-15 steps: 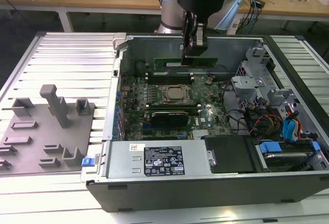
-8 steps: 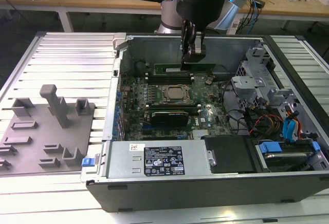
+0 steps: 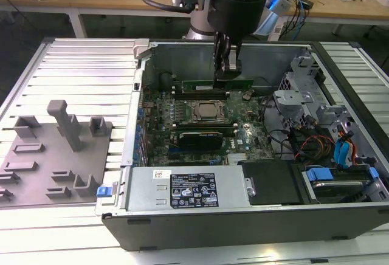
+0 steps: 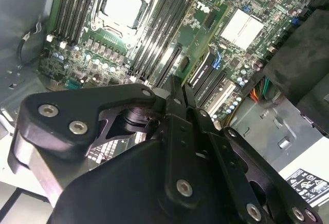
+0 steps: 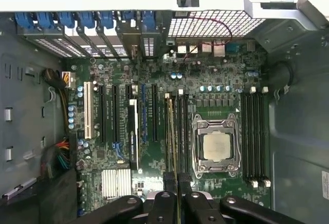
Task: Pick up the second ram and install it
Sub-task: 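Pick up the second ram and move it above second insertion slot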
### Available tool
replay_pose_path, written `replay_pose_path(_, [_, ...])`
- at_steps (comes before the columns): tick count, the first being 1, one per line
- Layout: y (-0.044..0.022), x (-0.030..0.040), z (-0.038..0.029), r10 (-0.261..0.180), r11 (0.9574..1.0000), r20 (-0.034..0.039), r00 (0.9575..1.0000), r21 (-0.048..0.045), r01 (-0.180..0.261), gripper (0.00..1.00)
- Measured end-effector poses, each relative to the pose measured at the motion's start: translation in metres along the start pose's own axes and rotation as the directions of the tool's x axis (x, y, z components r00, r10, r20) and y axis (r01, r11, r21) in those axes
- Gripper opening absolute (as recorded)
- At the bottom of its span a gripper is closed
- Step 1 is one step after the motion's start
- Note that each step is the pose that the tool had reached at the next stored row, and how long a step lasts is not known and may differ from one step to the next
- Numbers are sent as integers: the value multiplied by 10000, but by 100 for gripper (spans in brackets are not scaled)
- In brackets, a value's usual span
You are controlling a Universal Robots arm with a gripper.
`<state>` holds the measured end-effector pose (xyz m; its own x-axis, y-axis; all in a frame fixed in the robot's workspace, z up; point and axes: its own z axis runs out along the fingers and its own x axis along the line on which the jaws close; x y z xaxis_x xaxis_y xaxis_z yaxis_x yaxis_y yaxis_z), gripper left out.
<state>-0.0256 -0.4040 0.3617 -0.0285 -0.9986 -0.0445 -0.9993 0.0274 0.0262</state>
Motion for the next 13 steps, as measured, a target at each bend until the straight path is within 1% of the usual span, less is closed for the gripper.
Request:
replay_pose_path(1, [0, 1, 11, 1, 10000, 0, 10000, 0, -1, 14])
replay_pose_path(6, [-4, 5, 118, 0, 10000, 1, 10000, 1, 0, 14])
replay_pose_path(8, [-5, 5, 138, 0, 10000, 1, 10000, 1, 0, 14])
replay_pose_path(13, [-9, 9, 251, -1, 10000, 0, 10000, 0, 1, 14])
